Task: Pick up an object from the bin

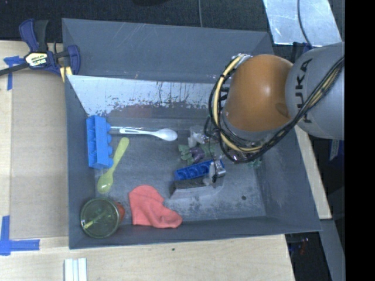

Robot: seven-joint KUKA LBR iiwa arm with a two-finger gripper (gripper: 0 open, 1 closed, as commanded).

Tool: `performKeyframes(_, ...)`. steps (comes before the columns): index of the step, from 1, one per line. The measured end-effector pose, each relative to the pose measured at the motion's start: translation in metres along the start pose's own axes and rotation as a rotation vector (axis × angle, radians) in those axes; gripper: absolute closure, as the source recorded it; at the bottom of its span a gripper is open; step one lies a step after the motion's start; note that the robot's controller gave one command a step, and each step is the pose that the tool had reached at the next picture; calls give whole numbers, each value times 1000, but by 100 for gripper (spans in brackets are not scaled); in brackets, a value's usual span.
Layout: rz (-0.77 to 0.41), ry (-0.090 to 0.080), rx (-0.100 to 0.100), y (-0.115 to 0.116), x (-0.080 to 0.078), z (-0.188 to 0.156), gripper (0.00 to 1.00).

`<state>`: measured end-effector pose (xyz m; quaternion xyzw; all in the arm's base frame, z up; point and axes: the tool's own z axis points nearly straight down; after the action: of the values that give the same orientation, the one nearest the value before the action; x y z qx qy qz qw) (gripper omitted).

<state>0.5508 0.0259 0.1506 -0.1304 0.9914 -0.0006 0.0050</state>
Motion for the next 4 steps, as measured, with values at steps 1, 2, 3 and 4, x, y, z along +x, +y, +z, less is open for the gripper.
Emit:
performKeyframes(1, -261, -24, 3, -11, -11, 70, 0)
performKeyframes(2, -258, -15, 4, -11, -6, 53, 100)
performKeyframes(3, -258, -13, 4, -11, -6, 54, 100)
performKeyframes(4, -256, -10, 3, -10, -5, 35, 100)
